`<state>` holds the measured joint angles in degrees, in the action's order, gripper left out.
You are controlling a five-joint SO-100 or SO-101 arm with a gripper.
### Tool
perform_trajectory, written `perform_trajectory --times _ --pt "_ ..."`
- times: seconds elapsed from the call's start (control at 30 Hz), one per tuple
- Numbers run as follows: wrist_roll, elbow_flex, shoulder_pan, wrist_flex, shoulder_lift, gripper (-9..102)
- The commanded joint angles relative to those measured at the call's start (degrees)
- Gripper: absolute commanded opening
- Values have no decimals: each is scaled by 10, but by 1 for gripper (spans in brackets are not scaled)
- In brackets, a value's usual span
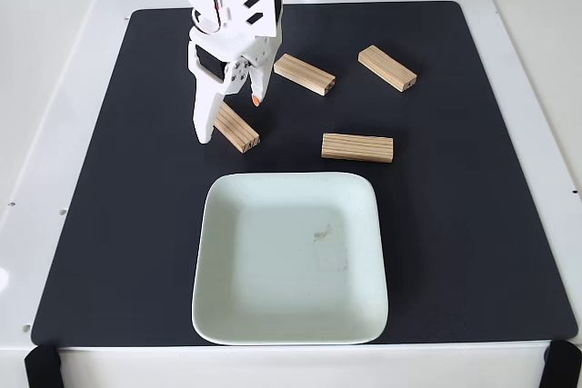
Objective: Pick up the wooden block and place them on the plate.
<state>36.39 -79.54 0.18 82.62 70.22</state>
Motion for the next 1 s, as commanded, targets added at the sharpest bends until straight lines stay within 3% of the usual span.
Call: perform_trajectory --times 0.0,0.67,0.97 --pt "4 24 2 -1 -2 40" --pt "-4 19 20 -54 -18 39" --pt "-3 15 20 -54 -18 15"
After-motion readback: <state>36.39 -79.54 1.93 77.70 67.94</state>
